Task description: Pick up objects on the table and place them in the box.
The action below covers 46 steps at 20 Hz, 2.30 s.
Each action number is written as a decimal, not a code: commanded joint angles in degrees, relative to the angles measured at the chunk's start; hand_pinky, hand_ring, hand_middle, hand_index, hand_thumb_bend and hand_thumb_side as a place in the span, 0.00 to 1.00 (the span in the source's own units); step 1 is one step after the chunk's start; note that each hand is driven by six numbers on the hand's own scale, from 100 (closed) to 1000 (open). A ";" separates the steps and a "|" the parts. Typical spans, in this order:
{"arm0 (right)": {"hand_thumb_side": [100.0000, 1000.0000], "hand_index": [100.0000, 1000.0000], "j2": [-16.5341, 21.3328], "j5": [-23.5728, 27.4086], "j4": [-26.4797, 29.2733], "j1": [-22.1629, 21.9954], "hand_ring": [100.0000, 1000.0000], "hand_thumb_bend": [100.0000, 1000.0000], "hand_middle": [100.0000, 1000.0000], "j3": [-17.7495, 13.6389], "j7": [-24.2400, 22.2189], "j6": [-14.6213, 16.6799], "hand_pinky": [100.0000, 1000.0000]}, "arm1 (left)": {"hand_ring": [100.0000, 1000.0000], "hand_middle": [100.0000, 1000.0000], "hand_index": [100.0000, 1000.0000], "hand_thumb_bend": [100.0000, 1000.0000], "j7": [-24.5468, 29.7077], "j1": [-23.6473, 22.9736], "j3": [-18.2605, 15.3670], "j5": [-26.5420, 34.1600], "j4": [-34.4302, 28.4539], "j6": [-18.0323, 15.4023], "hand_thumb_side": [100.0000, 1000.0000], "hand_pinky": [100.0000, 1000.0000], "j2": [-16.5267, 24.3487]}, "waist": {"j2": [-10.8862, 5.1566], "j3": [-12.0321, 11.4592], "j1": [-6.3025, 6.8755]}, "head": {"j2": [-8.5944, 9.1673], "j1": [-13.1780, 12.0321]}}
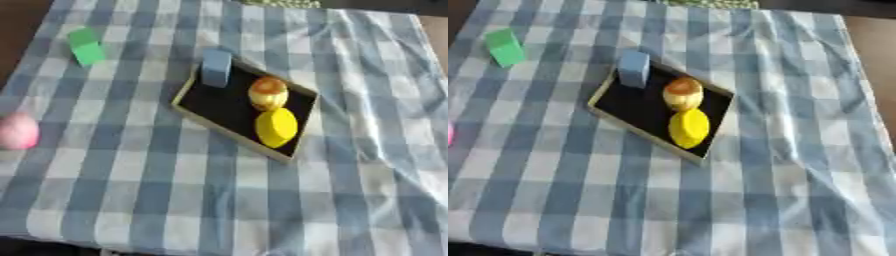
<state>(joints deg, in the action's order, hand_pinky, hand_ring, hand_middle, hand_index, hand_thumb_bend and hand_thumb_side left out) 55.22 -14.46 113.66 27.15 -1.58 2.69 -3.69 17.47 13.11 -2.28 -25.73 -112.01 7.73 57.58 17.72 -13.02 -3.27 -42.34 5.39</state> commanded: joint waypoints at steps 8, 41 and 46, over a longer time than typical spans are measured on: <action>0.07 0.75 -0.14 -0.43 0.93 -0.97 0.83 0.00 0.68 -1.94 1.30 -1.75 0.79 | 0.86 0.81 0.91 0.66 5.50 -1.21 -0.58 -3.59 9.61 1.25 0.05 0.93 0.87 | -0.81 0.17 0.98 | 0.16 -1.81; 0.10 0.73 -3.86 1.04 0.93 -1.01 0.81 0.00 0.63 -1.56 1.68 -3.57 0.78 | 0.76 0.72 0.82 0.42 9.48 4.15 6.62 -7.55 21.14 -0.97 0.00 0.83 -3.82 | -0.73 1.02 1.32 | 1.58 -6.61; 0.10 0.72 -4.21 1.28 0.93 -0.94 0.81 0.00 0.63 -1.41 1.56 -3.79 0.78 | 0.76 0.72 0.86 0.40 9.39 6.02 7.87 -4.46 21.69 -1.03 0.00 0.84 -5.03 | -0.64 1.15 1.26 | 1.58 -6.59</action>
<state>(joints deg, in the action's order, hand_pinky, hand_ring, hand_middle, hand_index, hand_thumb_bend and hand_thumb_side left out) 49.92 -13.63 113.66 25.48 -2.45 4.16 -7.24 27.08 18.42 5.85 -30.91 -90.06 6.70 51.27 17.72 -11.92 -2.96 -41.01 -1.30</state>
